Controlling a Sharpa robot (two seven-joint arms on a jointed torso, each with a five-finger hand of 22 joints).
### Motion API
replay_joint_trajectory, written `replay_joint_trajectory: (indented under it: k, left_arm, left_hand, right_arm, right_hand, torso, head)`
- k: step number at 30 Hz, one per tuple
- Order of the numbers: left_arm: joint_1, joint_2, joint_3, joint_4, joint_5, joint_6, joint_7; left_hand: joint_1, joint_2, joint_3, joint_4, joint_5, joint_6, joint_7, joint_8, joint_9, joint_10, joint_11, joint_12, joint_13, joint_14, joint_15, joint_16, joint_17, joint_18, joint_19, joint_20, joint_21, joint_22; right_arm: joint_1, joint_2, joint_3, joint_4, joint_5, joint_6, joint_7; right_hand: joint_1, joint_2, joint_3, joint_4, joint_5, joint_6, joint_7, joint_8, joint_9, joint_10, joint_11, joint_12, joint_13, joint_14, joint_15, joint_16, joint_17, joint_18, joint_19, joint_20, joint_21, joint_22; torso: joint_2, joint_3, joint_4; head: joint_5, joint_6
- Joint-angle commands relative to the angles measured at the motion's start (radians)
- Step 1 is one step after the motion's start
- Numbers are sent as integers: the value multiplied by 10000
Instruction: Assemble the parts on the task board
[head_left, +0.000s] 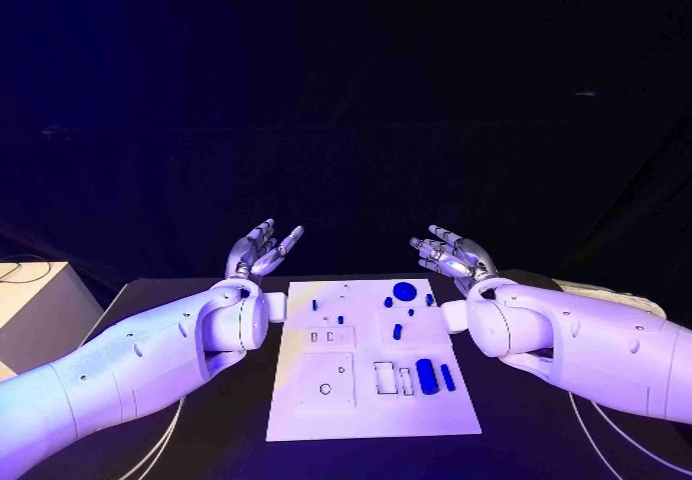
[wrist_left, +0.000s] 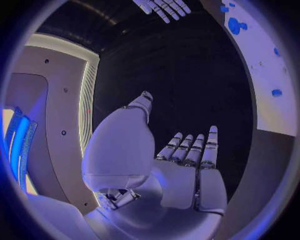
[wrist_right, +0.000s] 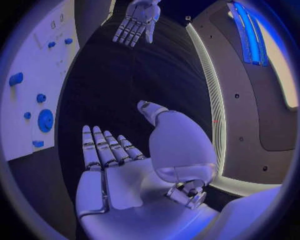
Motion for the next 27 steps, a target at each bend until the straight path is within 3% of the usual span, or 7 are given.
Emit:
replay_joint_trajectory:
  k: [1,6,7,10,16,22,27]
  left_arm:
    - [-5,152,87,-319,-709,1198,-468]
    - [-7,220,140,-473,-772,1316,-518]
    - [-36,-200,135,-126,-803,1800,-401]
    - [-35,-397,132,67,-933,1892,-349]
    - [-31,-827,149,557,-1260,2317,-374]
    - [-28,-1273,355,1260,-1434,2652,-450]
    - [-29,-1629,595,1901,-1518,2826,-468]
  left_hand:
    - [481,-48,18,128,69,186,916,92,31,175,91,56,27,156,35,77,24,245,176,83,77,31]
    - [560,217,204,113,54,763,1145,239,124,901,357,152,96,829,59,223,132,328,199,137,110,45]
    - [620,290,282,99,49,1037,1189,324,171,1257,420,198,125,1353,75,346,211,347,480,148,183,82]
    - [881,604,573,69,23,2632,1292,886,465,3425,608,551,287,3506,-22,871,521,474,2738,135,711,324]
    - [1332,720,1020,-10,51,6006,926,2126,1073,7613,2,1348,507,7489,-862,2273,1395,949,5561,-293,1898,674]
    - [1580,444,1694,-7,38,6845,562,2340,1284,9141,-485,1280,507,9236,-1511,3261,2511,929,7120,-1022,2770,986]
    - [1550,131,2186,-34,37,7020,468,2209,1399,9665,-645,888,457,9742,-1790,4659,3900,887,7693,-1378,3721,1503]
  right_arm:
    - [141,75,-83,-227,-757,1665,-959]
    - [244,118,-157,-379,-858,1931,-1135]
    - [247,-29,-157,-789,-3049,1437,-677]
    - [271,-47,-155,-911,-4378,1285,-637]
    - [419,-30,-147,-1195,-7181,1099,-747]
    - [677,-34,-141,-1312,-9622,1218,-1253]
    - [893,0,-136,-1335,-11657,1637,-2025]
  right_hand:
    - [869,-122,229,-265,-136,511,1628,138,92,613,42,106,60,710,0,134,100,228,531,80,121,62]
    - [1791,-383,322,-1027,-484,2218,1575,588,434,2733,-136,372,205,3209,-282,647,419,532,2014,63,337,179]
    - [1881,-421,325,-1111,-499,2582,1549,688,504,3146,-178,408,224,3624,-332,723,465,591,2323,59,376,196]
    - [2248,-619,435,-1450,-610,5212,1201,1480,1018,5877,-565,807,362,5300,-761,1198,683,975,4583,-1,861,381]
    - [2408,-930,888,-1648,-576,6792,748,1893,1183,7563,-1112,721,305,7454,-1539,1921,1020,985,6739,-807,1754,595]
    - [2609,-935,417,-1932,-337,7623,467,2016,1230,8770,-1577,577,321,9786,-2352,2922,1699,956,8584,-1738,3539,1531]
    - [2217,-1175,791,-1788,2,8168,129,1796,1271,9643,-1916,348,367,11148,-2780,6843,4087,851,9964,-2197,6094,3351]
  torso:
    - [2,0,2]
    - [2,0,2]
    - [81,-39,11]
    - [119,-42,24]
    - [271,-41,86]
    - [550,-93,202]
    - [801,-170,316]
  head:
    - [0,1]
    - [0,1]
    - [-85,-217]
    - [-121,-270]
    - [-197,-319]
    - [-330,-249]
    - [-479,-187]
